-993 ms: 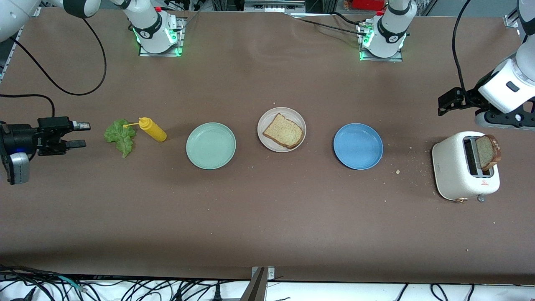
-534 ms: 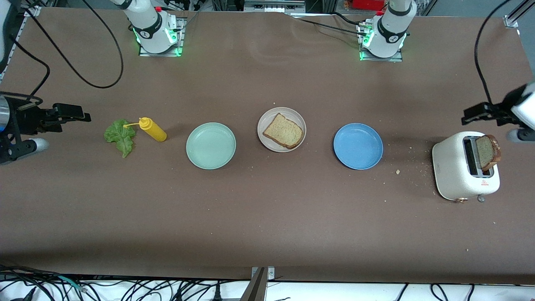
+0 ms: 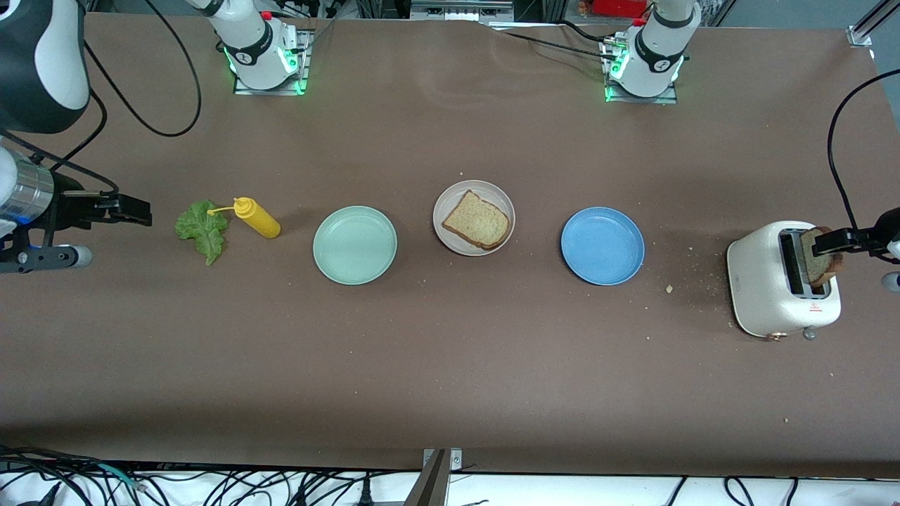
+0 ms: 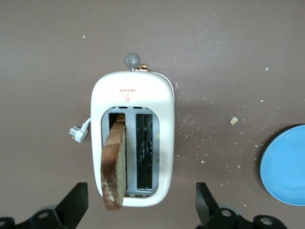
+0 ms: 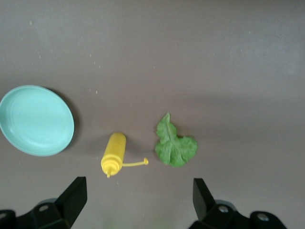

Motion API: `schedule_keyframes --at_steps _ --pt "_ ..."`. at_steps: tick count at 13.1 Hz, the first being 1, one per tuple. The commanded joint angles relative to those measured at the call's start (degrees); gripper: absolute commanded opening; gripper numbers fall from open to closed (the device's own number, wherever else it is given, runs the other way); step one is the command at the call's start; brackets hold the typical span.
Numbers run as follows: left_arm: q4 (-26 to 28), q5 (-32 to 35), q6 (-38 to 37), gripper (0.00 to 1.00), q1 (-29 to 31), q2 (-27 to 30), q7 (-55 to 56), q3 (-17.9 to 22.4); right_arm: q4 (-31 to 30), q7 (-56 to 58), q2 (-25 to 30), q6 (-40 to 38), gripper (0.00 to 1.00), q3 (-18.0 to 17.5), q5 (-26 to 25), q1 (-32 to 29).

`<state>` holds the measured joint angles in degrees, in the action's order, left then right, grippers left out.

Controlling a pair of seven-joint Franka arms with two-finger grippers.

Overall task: Make sandwich in beige plate with both arms
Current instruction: 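Lower the left gripper onto the second bread slice in the toaster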

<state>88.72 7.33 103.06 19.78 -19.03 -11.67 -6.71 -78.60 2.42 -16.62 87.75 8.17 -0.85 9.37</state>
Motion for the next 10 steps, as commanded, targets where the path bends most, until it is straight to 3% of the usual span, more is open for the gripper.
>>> schedule_keyframes --at_steps 1,3,7,10 --pt "0.75 1.81 1.0 0.99 1.05 -0.04 -2.21 -0.58 -8.94 -1.54 5.29 5.41 0.99 -1.31 -1.17 -0.84" --pt "2.15 1.9 3.27 0.94 2.89 -1.09 -2.3 -0.58 -8.77 -1.54 5.28 5.59 0.99 -1.4 -1.18 -0.76" --pt "7.6 1.9 8.48 0.93 4.82 -0.92 -3.18 -0.58 -8.59 -1.63 4.4 6.03 0.99 -1.49 -1.35 0.21" --pt "10.15 1.98 9.78 0.75 5.61 -1.0 -3.18 -0.58 -8.5 -1.63 4.31 6.03 0.99 -1.49 -1.35 0.56"
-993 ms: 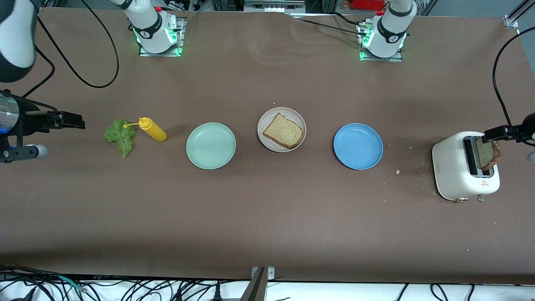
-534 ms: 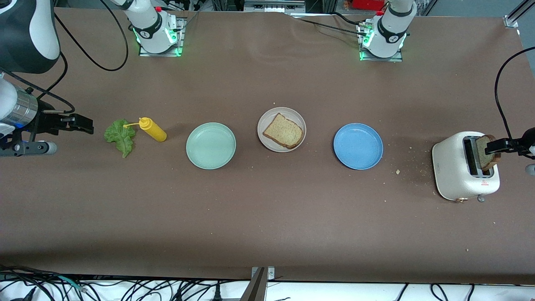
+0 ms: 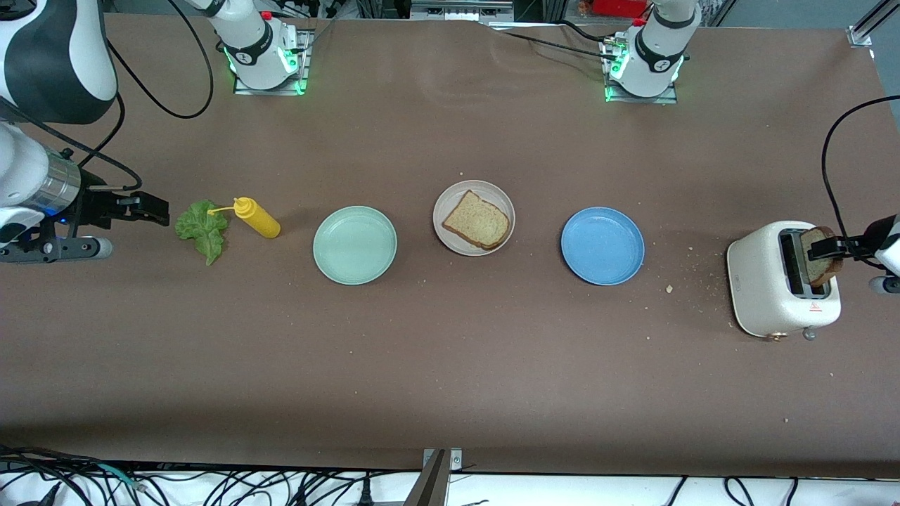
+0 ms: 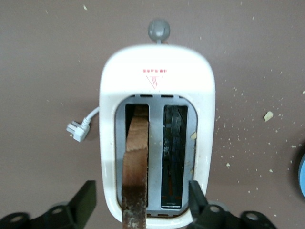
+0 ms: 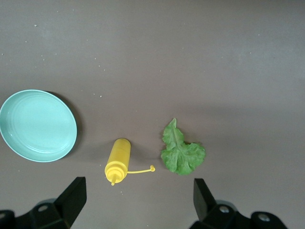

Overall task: Make sandwich in beige plate with both arms
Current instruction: 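Lower the left gripper onto the second bread slice in the toaster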

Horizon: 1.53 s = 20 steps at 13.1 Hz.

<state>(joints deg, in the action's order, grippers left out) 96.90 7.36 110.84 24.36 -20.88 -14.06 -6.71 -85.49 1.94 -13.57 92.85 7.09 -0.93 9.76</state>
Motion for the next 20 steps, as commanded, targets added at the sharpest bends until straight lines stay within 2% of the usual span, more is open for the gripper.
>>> schedule_keyframes --at_steps 1,2,3,5,6,7,8,9,20 --pt "2.94 1.96 2.97 0.71 1.48 0.93 -0.88 -0.59 -1.7 -1.15 1.26 0.93 0.99 -0.41 -1.27 0.08" --pt "3.47 3.17 2.81 0.54 1.57 0.93 -1.58 -0.59 -1.7 -1.15 1.26 0.84 0.99 -0.33 -1.27 0.08" --pt "3.73 5.1 2.8 0.48 1.57 0.93 -1.67 -0.59 -1.78 -1.15 1.26 0.84 0.99 -0.33 -1.27 -0.01" --pt "3.56 5.47 2.45 0.26 1.57 1.02 -1.67 -0.67 -1.79 -1.15 1.26 0.84 0.99 -0.33 -1.27 0.08" --pt "3.47 5.47 2.37 0.26 1.57 1.02 -1.67 -0.67 -1.79 -1.15 1.26 0.67 0.99 -0.33 -1.27 0.08" --pt "3.47 5.47 2.19 0.21 1.57 1.11 -1.59 -0.67 -1.79 -1.15 1.26 0.67 0.99 -0.33 -1.27 0.08" --pt "3.47 5.38 1.67 0.13 1.57 1.11 -1.67 -0.67 -1.79 -1.15 1.35 0.84 0.99 -0.33 -1.27 0.08" --pt "3.39 5.47 1.31 0.01 1.57 1.2 -1.76 -0.67 -1.79 -1.15 1.35 0.76 0.99 -0.33 -1.27 0.08" --pt "2.07 5.47 0.61 0.0 1.66 1.29 -2.55 -0.67 -1.79 -1.15 1.26 0.76 0.99 -0.33 -1.27 0.08"
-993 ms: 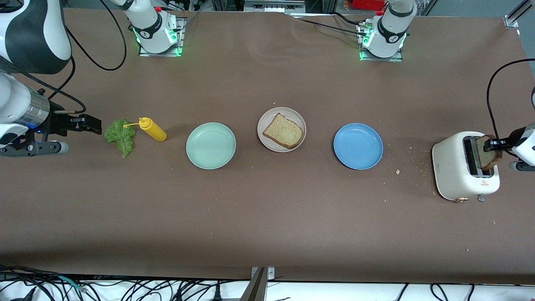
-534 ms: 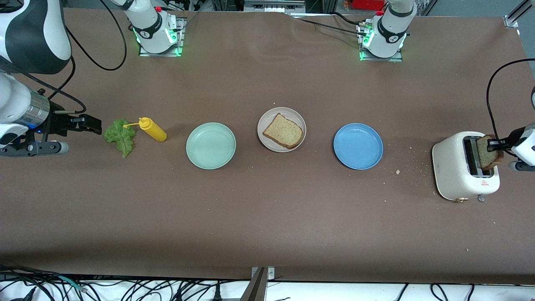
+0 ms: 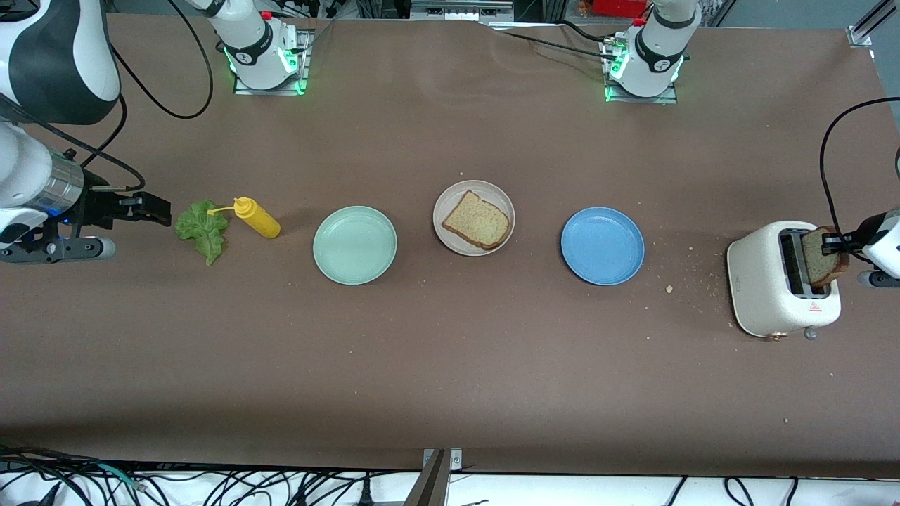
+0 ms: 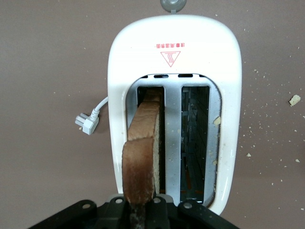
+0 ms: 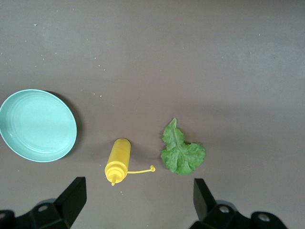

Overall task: Make sandwich in beige plate with both arms
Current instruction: 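Grip the bread with the left gripper while the right gripper grasps lettuce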

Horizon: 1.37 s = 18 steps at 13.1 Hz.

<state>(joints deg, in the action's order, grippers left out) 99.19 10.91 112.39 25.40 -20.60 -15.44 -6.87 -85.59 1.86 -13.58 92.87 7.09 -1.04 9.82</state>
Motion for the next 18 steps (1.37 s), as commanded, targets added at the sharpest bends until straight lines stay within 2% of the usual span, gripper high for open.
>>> schedule_keyframes --at_steps 1,4,6,8,11,14,18 --pt "-0.23 1.92 -0.86 0.0 0.61 1.0 -1.25 -0.52 -1.68 -1.07 1.27 0.82 0.99 -0.32 -1.16 0.02" --pt "-0.23 1.92 -0.95 0.0 0.61 1.09 -1.26 -0.52 -1.68 -0.63 0.31 2.32 0.99 0.21 -3.25 -0.94" --pt "-0.23 1.92 -0.95 0.0 0.61 1.09 -1.26 -0.52 -3.95 -0.45 -0.13 2.32 0.99 2.22 -3.62 -1.21" --pt "-0.23 1.92 -0.95 0.0 0.61 1.09 -1.34 -0.52 -10.87 -0.37 0.48 7.47 0.99 4.68 -4.05 -1.21" --pt "-0.23 1.92 -0.95 0.0 0.52 1.0 -1.26 -0.52 -24.93 -0.71 2.24 18.91 0.99 6.62 -4.58 -1.21" --pt "-0.23 1.92 -0.95 0.0 0.52 1.0 -1.26 -0.61 -32.86 -0.98 1.37 22.69 0.99 7.5 -4.5 -1.21" --pt "-0.58 1.92 -0.95 0.0 0.52 1.09 -1.08 -0.78 -40.61 -0.9 -1.53 35.51 0.99 8.73 -4.5 -1.3"
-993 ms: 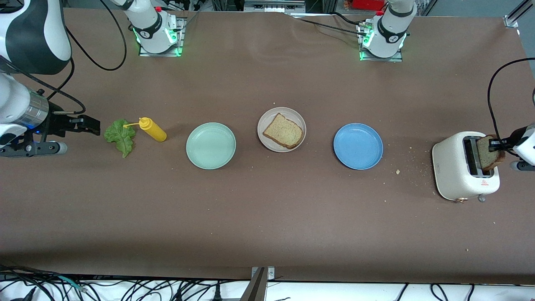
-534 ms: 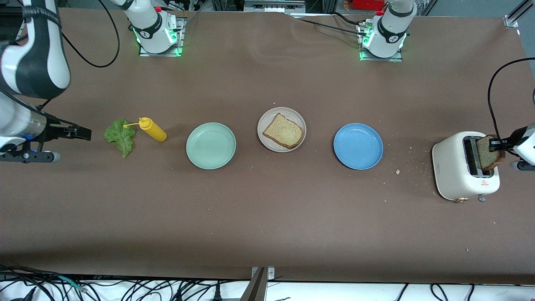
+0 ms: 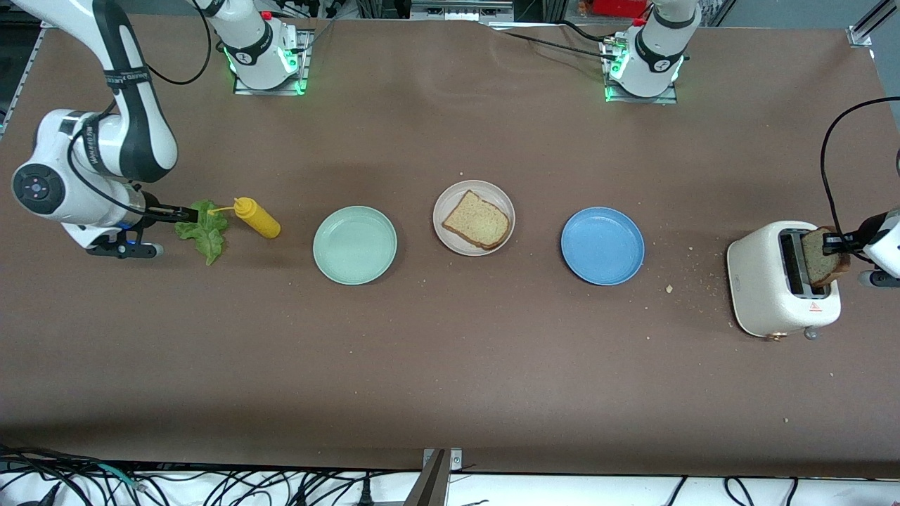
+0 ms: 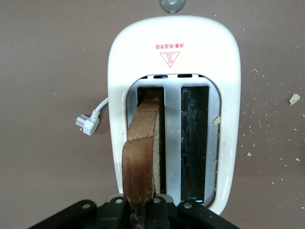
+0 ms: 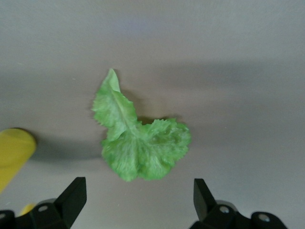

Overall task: Make sandwich in beige plate with both arms
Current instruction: 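Grip the bread with the left gripper while the right gripper grasps lettuce, then lift the bread with the left gripper while the right gripper lifts lettuce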

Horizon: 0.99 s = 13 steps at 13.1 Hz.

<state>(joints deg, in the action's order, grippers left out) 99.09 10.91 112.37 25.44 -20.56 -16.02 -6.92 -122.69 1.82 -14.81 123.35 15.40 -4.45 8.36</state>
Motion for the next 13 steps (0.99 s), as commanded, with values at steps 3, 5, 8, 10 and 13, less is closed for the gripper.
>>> schedule_keyframes --at_steps 3,5,8,10,13 --pt "-2.49 1.92 -2.49 0.0 0.4 1.14 -0.94 -0.82 -3.78 -0.5 -4.68 10.22 0.99 1.12 -1.09 -0.1" --pt "-4.16 1.66 -4.69 0.0 0.4 1.14 -1.03 -0.91 -3.69 -0.33 -7.33 13.57 0.99 1.12 -1.09 -0.45" --pt "-7.84 1.13 -8.81 0.0 -0.03 1.14 -1.12 -1.17 -3.69 -0.24 -9.62 15.78 0.96 1.04 -0.83 -1.42" --pt "-9.69 1.05 -10.49 0.0 -0.04 1.23 -1.12 -1.96 -3.69 -0.15 -9.53 15.26 0.46 1.04 -0.83 -1.42" --pt "-13.03 1.05 -13.92 0.0 -0.04 1.23 -1.2 -2.92 -3.61 0.02 -9.1 15.08 0.0 1.04 -0.83 -1.42"
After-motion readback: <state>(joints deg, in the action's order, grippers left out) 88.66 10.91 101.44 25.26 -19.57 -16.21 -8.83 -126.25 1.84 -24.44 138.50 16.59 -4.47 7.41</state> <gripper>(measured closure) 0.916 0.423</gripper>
